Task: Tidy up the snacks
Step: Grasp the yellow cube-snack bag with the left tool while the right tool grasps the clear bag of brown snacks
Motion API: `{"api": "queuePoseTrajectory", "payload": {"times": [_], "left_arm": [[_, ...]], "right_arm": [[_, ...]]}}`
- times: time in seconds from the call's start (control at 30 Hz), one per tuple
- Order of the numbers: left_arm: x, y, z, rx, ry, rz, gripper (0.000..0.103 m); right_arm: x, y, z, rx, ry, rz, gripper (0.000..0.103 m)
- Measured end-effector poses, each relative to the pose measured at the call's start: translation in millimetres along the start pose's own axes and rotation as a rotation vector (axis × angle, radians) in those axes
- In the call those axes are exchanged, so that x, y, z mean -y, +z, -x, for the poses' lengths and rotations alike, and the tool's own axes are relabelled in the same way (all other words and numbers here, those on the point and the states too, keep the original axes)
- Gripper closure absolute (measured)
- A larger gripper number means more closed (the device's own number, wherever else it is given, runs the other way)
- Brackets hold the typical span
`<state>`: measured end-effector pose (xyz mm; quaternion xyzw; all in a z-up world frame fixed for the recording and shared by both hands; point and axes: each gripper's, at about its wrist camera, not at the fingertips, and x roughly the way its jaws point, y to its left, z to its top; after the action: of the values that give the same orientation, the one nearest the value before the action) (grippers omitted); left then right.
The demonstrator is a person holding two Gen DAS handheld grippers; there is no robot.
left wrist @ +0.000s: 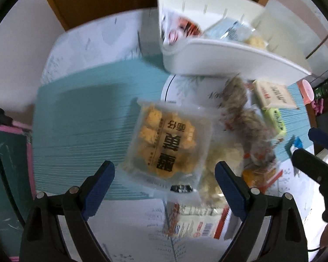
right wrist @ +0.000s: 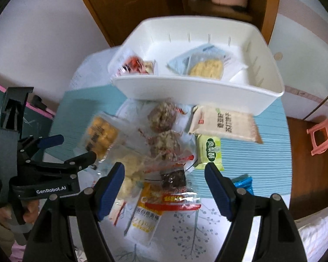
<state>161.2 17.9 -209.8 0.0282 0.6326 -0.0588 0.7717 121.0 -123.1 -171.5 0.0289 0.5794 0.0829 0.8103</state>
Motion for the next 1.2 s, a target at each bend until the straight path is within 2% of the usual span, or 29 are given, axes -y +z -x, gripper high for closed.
{"api": "queuePoseTrajectory", "payload": {"times": [0.13, 0.3, 0.5, 0.6, 0.7, 0.87, 0.97, 1.0, 1.1, 1.2], "left_arm": [[-6, 8, -28, -0.048, -0.018, 0.032, 0.011], [-5, 17, -45, -0.057, -0.043, 0.032, 0.011], [-11, 24, -61, -0.075, -0.075, 0.060, 0.011], [-14, 24, -65, -0.077, -0.087, 0.069, 0.011], [-17, 23, -66, -0.064, -0.101, 0.082, 0.016], [-18, 16, -65, -0.036, -0.102, 0.084, 0.033], [-14, 10, -63, -0.025, -0.090, 0.107, 0.035], [-15, 8, -61, -0.023, -0.082, 0.112, 0.035], [-10, 0, -50, 0.000, -0.053, 0.128, 0.036], [-6, -10, -34, 0.024, -0.077, 0.145, 0.036]], "right_arm": [[3, 7, -28, -0.046, -0.003, -0.015, 0.028], [4, 12, -59, -0.085, -0.015, -0.023, 0.030], [0, 14, -83, -0.128, -0.021, -0.015, 0.046], [-2, 13, -86, -0.120, -0.032, 0.002, 0.047], [-3, 12, -86, -0.116, -0.023, 0.006, 0.050], [-2, 6, -79, -0.095, 0.005, 0.011, 0.059], [2, 2, -72, -0.078, 0.031, 0.000, 0.064], [2, 2, -69, -0.074, 0.037, 0.000, 0.066], [4, 7, -54, -0.034, 0.051, -0.001, 0.099], [9, 6, -42, -0.021, 0.112, -0.016, 0.101]]}}
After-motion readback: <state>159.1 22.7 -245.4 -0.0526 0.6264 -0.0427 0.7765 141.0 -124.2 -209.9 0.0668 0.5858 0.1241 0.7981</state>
